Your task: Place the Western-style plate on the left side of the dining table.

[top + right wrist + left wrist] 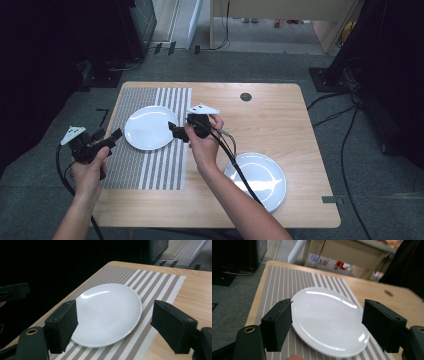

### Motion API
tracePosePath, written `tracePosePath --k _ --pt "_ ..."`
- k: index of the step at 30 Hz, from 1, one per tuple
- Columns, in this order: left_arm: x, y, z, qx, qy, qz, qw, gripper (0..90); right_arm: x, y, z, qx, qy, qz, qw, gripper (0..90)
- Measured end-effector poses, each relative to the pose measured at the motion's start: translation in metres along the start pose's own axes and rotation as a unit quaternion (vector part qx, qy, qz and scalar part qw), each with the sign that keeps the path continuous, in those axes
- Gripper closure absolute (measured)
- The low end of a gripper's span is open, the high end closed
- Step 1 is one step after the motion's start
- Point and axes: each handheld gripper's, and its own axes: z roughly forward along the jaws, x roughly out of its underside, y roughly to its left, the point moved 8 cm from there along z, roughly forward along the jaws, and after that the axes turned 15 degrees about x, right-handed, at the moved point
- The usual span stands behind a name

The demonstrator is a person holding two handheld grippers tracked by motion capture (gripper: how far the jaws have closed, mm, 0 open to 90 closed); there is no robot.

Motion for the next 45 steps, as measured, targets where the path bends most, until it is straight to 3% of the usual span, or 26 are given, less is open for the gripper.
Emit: tracePosePath --k 2,8,14,20,22,25,27,34,40,41,42,45 --pt "0.007 -0.005 -0.002 -0.002 0.015 0.015 0.9998 22.3 0.001 -0.002 -0.011 -0.008 -0.002 -0.004 1.0 18.6" --pt "0.025 -0.018 -0.012 0.009 0.039 0.015 0.9991 14.1 0.007 -0.016 -0.039 -0.006 -0.003 -0.015 0.9999 15.9" --pt "0.044 -0.033 -0.022 0.021 0.047 0.044 0.9977 9.3 0.02 -0.034 -0.061 -0.003 -0.001 -0.021 0.9998 15.5" --pt "0.058 -0.043 -0.031 0.03 0.047 0.045 0.9974 9.3 0.028 -0.05 -0.082 0.002 -0.01 -0.019 0.9998 15.5" --pt "0.064 -0.045 -0.034 0.031 0.048 0.056 0.9968 9.3 0.033 -0.056 -0.089 0.006 -0.012 -0.02 0.9997 15.5" --pt "0.07 -0.043 -0.038 0.023 0.047 0.061 0.9967 9.3 0.041 -0.067 -0.1 0.01 -0.01 -0.02 0.9997 15.4" --pt "0.082 -0.037 -0.041 0.011 0.061 0.056 0.9965 9.3 0.047 -0.078 -0.107 0.018 -0.01 -0.018 0.9996 15.4" --pt "0.101 -0.027 -0.047 0.0 0.07 0.044 0.9965 9.3 0.073 -0.12 -0.133 0.046 -0.009 -0.001 0.9989 15.6" --pt "0.115 -0.015 -0.054 -0.034 0.073 0.046 0.9957 9.3 0.091 -0.152 -0.157 0.07 -0.012 0.005 0.9974 15.5" --pt "0.115 -0.015 -0.054 -0.034 0.073 0.046 0.9957 9.3 0.091 -0.152 -0.157 0.07 -0.012 0.005 0.9974 15.5" --pt "0.118 -0.012 -0.055 -0.036 0.076 0.042 0.9956 9.4 0.097 -0.163 -0.167 0.078 -0.015 0.005 0.9968 15.5" --pt "0.126 -0.006 -0.055 -0.047 0.086 0.035 0.9945 9.5 0.104 -0.178 -0.178 0.093 -0.019 0.005 0.9955 15.5"
